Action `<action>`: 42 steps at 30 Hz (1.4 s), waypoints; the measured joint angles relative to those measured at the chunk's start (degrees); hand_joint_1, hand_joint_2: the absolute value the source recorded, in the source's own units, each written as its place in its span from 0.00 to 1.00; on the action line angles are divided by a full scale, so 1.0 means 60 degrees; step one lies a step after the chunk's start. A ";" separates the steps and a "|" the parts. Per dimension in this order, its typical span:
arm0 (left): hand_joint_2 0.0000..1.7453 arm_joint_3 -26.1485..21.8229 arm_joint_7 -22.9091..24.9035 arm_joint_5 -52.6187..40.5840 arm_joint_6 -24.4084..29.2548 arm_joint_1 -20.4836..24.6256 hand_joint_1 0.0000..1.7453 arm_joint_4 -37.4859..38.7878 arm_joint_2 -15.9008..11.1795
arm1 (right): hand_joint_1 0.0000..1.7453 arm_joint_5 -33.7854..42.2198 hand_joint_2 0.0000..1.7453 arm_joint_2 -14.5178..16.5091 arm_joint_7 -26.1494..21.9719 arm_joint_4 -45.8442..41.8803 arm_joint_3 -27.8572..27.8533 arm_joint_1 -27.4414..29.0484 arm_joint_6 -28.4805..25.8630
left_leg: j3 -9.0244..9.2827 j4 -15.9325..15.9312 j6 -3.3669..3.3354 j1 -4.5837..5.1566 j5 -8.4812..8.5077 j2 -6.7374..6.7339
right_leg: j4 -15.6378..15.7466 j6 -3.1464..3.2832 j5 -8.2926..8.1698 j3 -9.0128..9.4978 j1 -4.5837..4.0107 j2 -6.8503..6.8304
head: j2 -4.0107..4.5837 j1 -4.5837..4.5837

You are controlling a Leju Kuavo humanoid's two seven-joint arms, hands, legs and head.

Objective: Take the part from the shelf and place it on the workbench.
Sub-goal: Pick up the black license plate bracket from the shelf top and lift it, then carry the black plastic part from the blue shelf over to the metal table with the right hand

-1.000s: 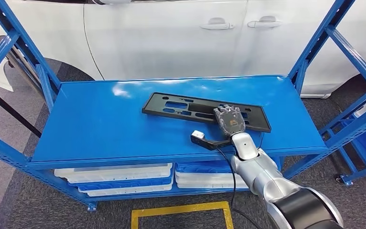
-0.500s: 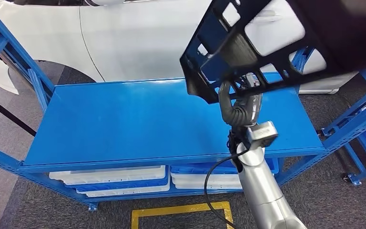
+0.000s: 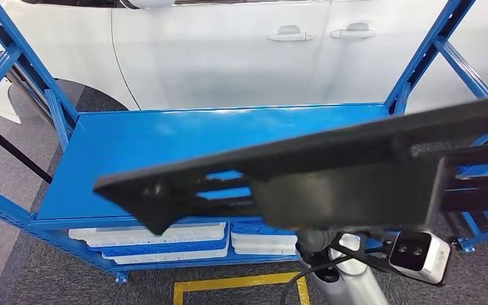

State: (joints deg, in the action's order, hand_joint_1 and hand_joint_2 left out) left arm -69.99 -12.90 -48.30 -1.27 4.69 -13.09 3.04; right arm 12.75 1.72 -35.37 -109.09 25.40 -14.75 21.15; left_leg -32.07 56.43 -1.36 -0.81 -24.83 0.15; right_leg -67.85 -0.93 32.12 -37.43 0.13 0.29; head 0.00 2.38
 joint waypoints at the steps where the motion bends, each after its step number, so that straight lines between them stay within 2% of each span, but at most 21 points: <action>1: 1.00 -0.0037 0.0032 0.0011 0.0047 -0.0003 0.00 0.0000 -0.0001 | 1.00 0.0060 1.00 -0.0051 0.0046 0.0039 0.0133 0.0156 0.0221 | -0.0031 0.0020 -0.0003 0.0003 0.0008 0.0000 | -0.0567 -0.0033 0.0242 -0.0261 0.0028 -0.0001 | 0.0000 0.0000; 3: 1.00 -0.0104 0.0126 -0.0009 0.0163 -0.0006 0.00 0.0000 -0.0001 | 1.00 0.0135 1.00 -0.0161 0.0118 0.0177 0.0446 0.0347 0.0534 | -0.0101 0.0083 0.0004 0.0005 0.0013 0.0000 | -0.0862 -0.0078 0.0208 -0.0379 0.0079 -0.0009 | 0.0000 0.0000; 6: 1.00 -0.0136 0.0236 -0.0084 0.0270 0.0012 0.00 0.0000 -0.0005 | 1.00 0.0219 1.00 -0.0251 0.0245 0.0368 0.0882 0.0364 0.0611 | -0.0195 0.0220 0.0075 0.0020 -0.0002 0.0012 | 0.0798 -0.0054 -0.0615 0.0507 0.0121 -0.0034 | 0.0000 0.0000; 8: 1.00 -0.0138 0.0269 -0.0112 0.0286 0.0024 0.00 0.0000 -0.0023 | 1.00 0.0269 1.00 -0.0269 0.0321 0.0440 0.1064 0.0355 0.0505 | -0.0249 0.0281 0.0186 0.0046 0.0007 0.0029 | 0.1462 0.0034 -0.0832 0.0819 0.0098 -0.0027 | 0.0000 0.0000; 11: 1.00 -0.0138 0.0302 -0.0145 0.0290 0.0025 0.00 0.0000 -0.0047 | 1.00 0.0296 1.00 -0.0315 0.0355 0.0511 0.1218 0.0357 0.0266 | -0.0293 0.0257 0.0380 0.0028 0.0072 0.0034 | 0.1551 0.0231 -0.0954 0.0749 0.0074 -0.0017 | 0.0000 0.0000; 13: 1.00 -0.0140 0.0316 -0.0152 0.0293 0.0019 0.00 0.0000 -0.0054 | 1.00 0.0274 1.00 -0.0355 0.0281 0.0564 0.1261 0.0361 0.0120 | -0.0482 0.0646 0.0478 -0.0002 -0.0301 0.0030 | 0.1630 0.0376 -0.1093 0.0672 0.0097 -0.0041 | 0.0000 0.0001; 16: 1.00 -0.0146 0.0297 -0.0150 0.0322 0.0014 0.00 0.0000 -0.0074 | 1.00 0.0174 1.00 -0.0425 0.0060 0.0670 0.1274 0.0401 -0.0122 | -0.1121 0.2386 0.0568 -0.0024 -0.1428 0.0025 | 0.1638 0.0458 -0.1277 0.0440 0.0068 -0.0063 | 0.0000 0.0002; 18: 1.00 -0.0148 0.0280 -0.0150 0.0342 0.0008 0.00 0.0000 -0.0084 | 1.00 0.0131 1.00 -0.0483 -0.0002 0.0749 0.1275 0.0440 -0.0204 | -0.1115 0.2836 0.0564 -0.0023 -0.1625 0.0024 | 0.1618 0.0461 -0.1398 0.0265 0.0031 -0.0067 | 0.0000 0.0001; 19: 1.00 -0.0149 0.0269 -0.0152 0.0341 0.0007 0.00 0.0000 -0.0084 | 1.00 0.0110 1.00 -0.0509 -0.0033 0.0781 0.1275 0.0454 -0.0248 | -0.0818 0.2491 0.0532 -0.0019 -0.1479 0.0024 | 0.1606 0.0456 -0.1460 0.0182 0.0012 -0.0063 | 0.0000 0.0002; 21: 1.00 -0.0148 0.0221 -0.0178 0.0280 0.0031 0.00 -0.0001 -0.0098 | 1.00 0.0017 1.00 -0.0554 -0.0163 0.0814 0.1275 0.0475 -0.0431 | 0.0139 0.1062 0.0411 0.0019 -0.1061 0.0024 | 0.1589 0.0420 -0.1585 0.0062 -0.0018 -0.0055 | 0.0000 0.0003; 23: 1.00 -0.0146 0.0191 -0.0243 0.0166 0.0060 0.00 -0.0001 -0.0114 | 1.00 -0.0136 1.00 -0.0619 -0.0304 0.0820 0.1275 0.0508 -0.0682 | 0.0683 0.0125 0.0298 0.0093 -0.0815 0.0023 | 0.1594 0.0326 -0.1706 0.0015 -0.0028 -0.0060 | 0.0000 0.0003; 27: 1.00 -0.0136 0.0234 -0.0392 0.0034 0.0023 0.00 0.0000 -0.0103 | 1.00 -0.0357 1.00 -0.0807 -0.0361 0.0776 0.1268 0.0648 -0.0839 | 0.0599 -0.0002 0.0126 0.0117 -0.0517 -0.0015 | 0.1570 0.0096 -0.1799 -0.0038 0.0004 -0.0054 | 0.0000 0.0001; 29: 1.00 -0.0111 0.0251 -0.0506 -0.0017 0.0019 0.00 0.0000 -0.0082 | 1.00 -0.0529 1.00 -0.0927 -0.0363 0.0632 0.1201 0.0790 -0.0778 | 0.0440 -0.0087 0.0022 0.0060 -0.0275 -0.0070 | 0.0951 0.0003 -0.1149 -0.0285 0.0018 -0.0031 | 0.0000 0.0000; 31: 1.00 -0.0072 0.0286 -0.0589 -0.0034 0.0014 0.00 0.0000 -0.0076 | 1.00 -0.0699 1.00 -0.1013 -0.0363 0.0439 0.1039 0.1022 -0.0576 | 0.0166 -0.0067 -0.0023 0.0064 -0.0082 -0.0090 | -0.0287 -0.0057 -0.0203 -0.0651 0.0046 -0.0024 | 0.0000 0.0000; 32: 1.00 -0.0054 0.0309 -0.0611 -0.0031 0.0005 0.00 0.0000 -0.0075 | 1.00 -0.0752 1.00 -0.1042 -0.0363 0.0357 0.0951 0.1136 -0.0472 | 0.0019 -0.0045 -0.0012 0.0065 0.0007 -0.0095 | -0.0812 -0.0076 0.0052 -0.0743 0.0055 -0.0026 | 0.0000 0.0000; 33: 1.00 -0.0041 0.0329 -0.0618 -0.0027 -0.0001 0.00 0.0000 -0.0073 | 1.00 -0.0782 1.00 -0.1065 -0.0363 0.0291 0.0874 0.1229 -0.0397 | -0.0124 -0.0016 0.0002 0.0064 0.0089 -0.0102 | -0.1055 -0.0090 0.0096 -0.0687 0.0064 -0.0029 | 0.0000 0.0000; 34: 1.00 -0.0030 0.0341 -0.0621 -0.0024 -0.0004 0.00 0.0000 -0.0067 | 1.00 -0.0796 1.00 -0.1085 -0.0363 0.0237 0.0820 0.1293 -0.0359 | -0.0263 0.0024 0.0023 0.0061 0.0163 -0.0110 | -0.0908 -0.0096 -0.0047 -0.0426 0.0077 -0.0034 | 0.0000 0.0000; 36: 1.00 -0.0010 0.0348 -0.0631 -0.0019 0.0002 0.00 0.0000 -0.0054 | 1.00 -0.0806 1.00 -0.1111 -0.0364 0.0129 0.0731 0.1352 -0.0329 | -0.0506 0.0133 0.0084 0.0059 0.0285 -0.0117 | 0.0292 -0.0079 -0.0379 0.0554 0.0105 -0.0042 | 0.0000 0.0000; 38: 1.00 0.0020 0.0349 -0.0648 -0.0013 0.0007 0.00 0.0000 -0.0045 | 1.00 -0.0814 1.00 -0.1123 -0.0366 0.0028 0.0670 0.1394 -0.0310 | -0.0642 0.0234 0.0171 0.0075 0.0383 -0.0110 | 0.1365 0.0013 -0.0439 0.1304 0.0073 -0.0031 | 0.0000 0.0004; 39: 1.00 0.0035 0.0351 -0.0655 -0.0008 0.0008 0.00 0.0000 -0.0044 | 1.00 -0.0818 1.00 -0.1126 -0.0366 -0.0011 0.0641 0.1413 -0.0302 | -0.0672 0.0260 0.0226 0.0084 0.0435 -0.0106 | 0.1585 0.0079 -0.0392 0.1424 0.0051 -0.0022 | 0.0000 0.0005; 42: 1.00 0.0057 0.0352 -0.0662 0.0011 -0.0010 0.00 0.0001 -0.0046 | 1.00 -0.0828 1.00 -0.1137 -0.0366 -0.0079 0.0573 0.1452 -0.0282 | -0.0759 0.0298 0.0413 0.0066 0.0480 -0.0094 | 0.1651 0.0309 -0.0572 0.1278 0.0051 -0.0033 | 0.0000 0.0004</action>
State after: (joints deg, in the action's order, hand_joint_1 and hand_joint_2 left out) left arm -69.65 -10.79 -52.27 -1.20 4.63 -13.09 2.76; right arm 7.78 -5.11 -37.57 -109.57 28.83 -6.03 19.46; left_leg -36.62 58.22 1.12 -0.42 -21.95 -0.41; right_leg -57.94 0.92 28.69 -29.77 0.44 0.09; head 0.00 2.40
